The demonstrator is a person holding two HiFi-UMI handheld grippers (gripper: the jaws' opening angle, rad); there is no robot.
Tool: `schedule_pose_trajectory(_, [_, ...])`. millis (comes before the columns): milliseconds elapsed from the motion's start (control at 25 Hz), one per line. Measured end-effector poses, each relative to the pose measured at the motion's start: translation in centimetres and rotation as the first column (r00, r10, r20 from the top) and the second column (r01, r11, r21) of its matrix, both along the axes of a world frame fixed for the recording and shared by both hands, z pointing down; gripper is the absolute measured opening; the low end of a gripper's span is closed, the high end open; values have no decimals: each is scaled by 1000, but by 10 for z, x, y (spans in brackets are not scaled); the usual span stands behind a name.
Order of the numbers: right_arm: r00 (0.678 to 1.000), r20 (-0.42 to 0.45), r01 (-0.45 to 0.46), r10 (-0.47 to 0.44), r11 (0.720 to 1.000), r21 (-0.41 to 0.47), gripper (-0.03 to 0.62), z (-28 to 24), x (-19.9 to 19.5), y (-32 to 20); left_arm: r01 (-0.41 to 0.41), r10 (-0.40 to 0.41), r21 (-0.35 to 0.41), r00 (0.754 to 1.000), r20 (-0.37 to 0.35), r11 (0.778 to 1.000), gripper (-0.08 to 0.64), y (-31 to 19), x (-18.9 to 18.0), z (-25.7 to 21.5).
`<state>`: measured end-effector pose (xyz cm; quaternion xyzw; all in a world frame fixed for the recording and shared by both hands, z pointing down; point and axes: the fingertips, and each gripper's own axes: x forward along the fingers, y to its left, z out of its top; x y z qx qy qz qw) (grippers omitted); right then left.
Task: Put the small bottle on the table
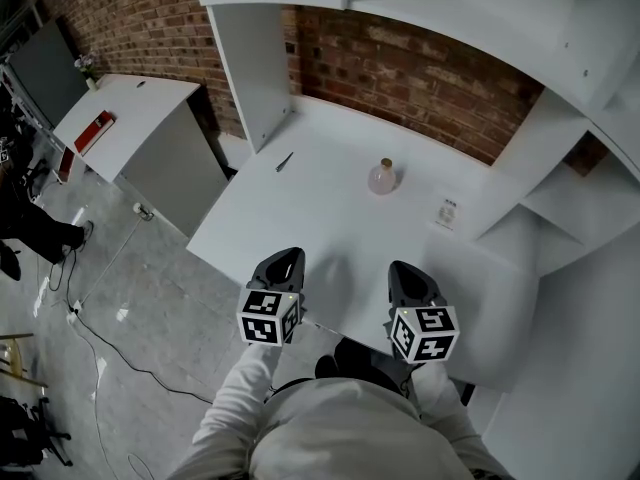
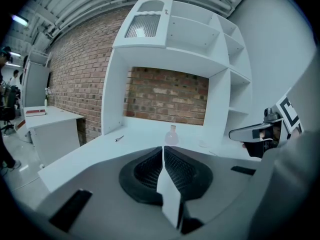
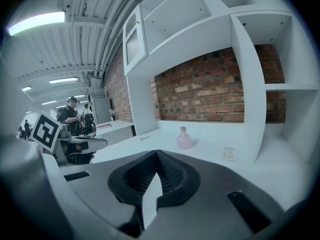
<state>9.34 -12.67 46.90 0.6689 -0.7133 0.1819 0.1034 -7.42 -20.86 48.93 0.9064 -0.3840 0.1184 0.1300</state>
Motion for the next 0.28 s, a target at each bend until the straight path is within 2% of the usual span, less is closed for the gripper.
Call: schedule_pose_trajectory(280, [1000,10,6,-6,1000,7,28,3,-8,9,12,-12,6,1000,9,1000,28,9,-11,-1])
